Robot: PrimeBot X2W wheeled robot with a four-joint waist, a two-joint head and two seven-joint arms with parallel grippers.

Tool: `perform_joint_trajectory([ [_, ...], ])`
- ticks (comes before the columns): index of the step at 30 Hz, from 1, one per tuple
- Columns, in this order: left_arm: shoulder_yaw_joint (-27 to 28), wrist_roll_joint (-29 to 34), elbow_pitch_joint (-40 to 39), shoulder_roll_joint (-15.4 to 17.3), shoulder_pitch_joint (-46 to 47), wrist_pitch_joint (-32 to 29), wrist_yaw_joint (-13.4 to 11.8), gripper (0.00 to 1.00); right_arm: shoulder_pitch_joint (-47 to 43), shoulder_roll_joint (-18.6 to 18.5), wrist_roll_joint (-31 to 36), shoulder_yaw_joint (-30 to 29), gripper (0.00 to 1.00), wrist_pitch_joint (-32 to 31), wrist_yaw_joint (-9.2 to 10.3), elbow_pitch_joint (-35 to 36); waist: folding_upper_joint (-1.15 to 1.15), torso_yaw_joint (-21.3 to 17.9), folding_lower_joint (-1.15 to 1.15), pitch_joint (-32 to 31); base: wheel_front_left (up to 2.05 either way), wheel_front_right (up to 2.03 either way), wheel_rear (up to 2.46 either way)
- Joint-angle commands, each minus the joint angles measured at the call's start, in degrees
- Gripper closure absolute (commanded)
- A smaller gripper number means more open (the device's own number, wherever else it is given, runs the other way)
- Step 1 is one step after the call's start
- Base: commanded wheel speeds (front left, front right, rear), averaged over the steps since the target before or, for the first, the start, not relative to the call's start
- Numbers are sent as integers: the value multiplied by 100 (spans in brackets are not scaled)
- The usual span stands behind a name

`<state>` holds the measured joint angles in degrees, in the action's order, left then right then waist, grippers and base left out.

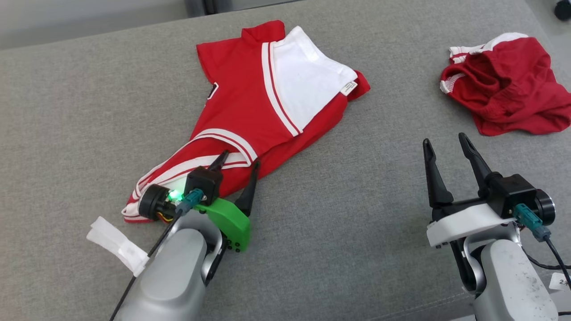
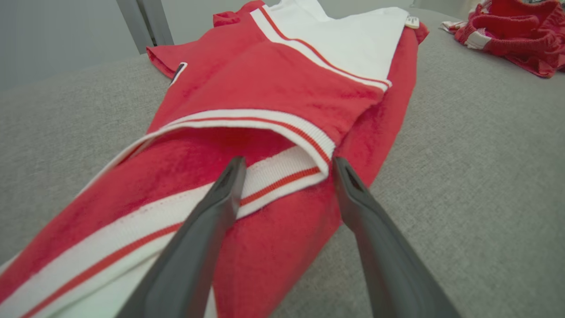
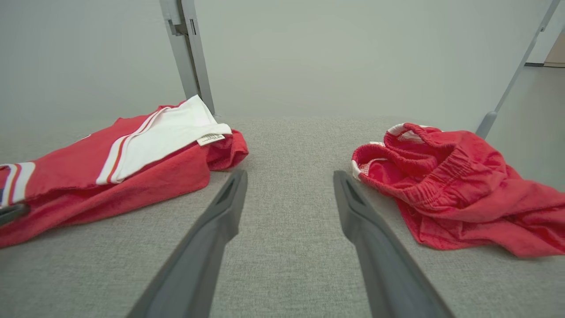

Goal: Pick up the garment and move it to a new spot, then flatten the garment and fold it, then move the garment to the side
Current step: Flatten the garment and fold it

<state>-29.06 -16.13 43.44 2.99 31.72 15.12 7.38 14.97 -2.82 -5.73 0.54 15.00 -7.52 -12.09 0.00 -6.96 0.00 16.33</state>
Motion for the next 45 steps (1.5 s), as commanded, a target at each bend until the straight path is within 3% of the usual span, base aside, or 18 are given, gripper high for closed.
perform_joint_trajectory([
  [1, 67, 39, 23, 36, 145, 2, -28, 0, 68, -16, -50, -24, 0, 24, 7, 37, 0, -156, 0, 162, 0, 0, 0],
  [6, 340, 234, -377, 89, 205, 2, -209, 0, 85, -17, -51, -108, 0, 24, 7, 107, 0, -162, 0, 221, 0, 0, 0],
  [7, 372, 282, -444, 106, 194, 2, -216, 12, 90, -17, -53, -111, 0, 24, 7, 110, 0, -160, 0, 224, 0, 0, 0],
  [10, 437, 385, -593, 108, 178, 2, -194, 74, 99, -17, -61, -117, 0, 24, 7, 121, 0, -157, 0, 231, 0, 0, 0],
  [11, 451, 401, -619, 103, 209, 2, -169, 100, 94, -17, -67, -112, 0, 24, 7, 123, 0, -158, 0, 232, 0, 0, 0],
  [16, 761, 268, -766, 195, 533, 2, -94, 100, 110, -18, -100, -81, 0, 24, 7, 166, 0, -171, 0, 288, 0, 0, 0],
  [20, 1133, 192, -682, 603, 1012, 2, -63, 100, 176, -19, -30, -78, 0, 24, 7, 185, 0, -235, 0, 415, 0, 0, 0],
  [28, 1361, -134, 476, 1419, 2040, -323, 7, 99, 235, -17, -5, -80, 0, 24, 7, 191, 0, -398, 0, 715, 0, 0, 0],
  [30, 1392, -282, 752, 1498, 2177, -416, 7, 59, 248, -17, -24, -71, 0, 24, 7, 157, 0, -412, 0, 745, 0, 0, 0],
  [32, 1419, -415, 1031, 1557, 2266, -544, 7, 0, 263, -19, -35, -65, 0, 24, 7, 141, 0, -419, 0, 753, 0, 0, 0],
  [38, 1415, -838, 1485, 1616, 2166, -512, 11, 0, 263, -16, 14, -122, 0, 24, 7, 142, 0, -353, 0, 633, 0, 0, 0],
  [45, 1000, -1418, 1302, 1496, 1599, -315, 13, 0, 86, -18, 81, -221, 0, 24, 7, 115, 0, -111, 0, 251, 0, 0, 0],
])
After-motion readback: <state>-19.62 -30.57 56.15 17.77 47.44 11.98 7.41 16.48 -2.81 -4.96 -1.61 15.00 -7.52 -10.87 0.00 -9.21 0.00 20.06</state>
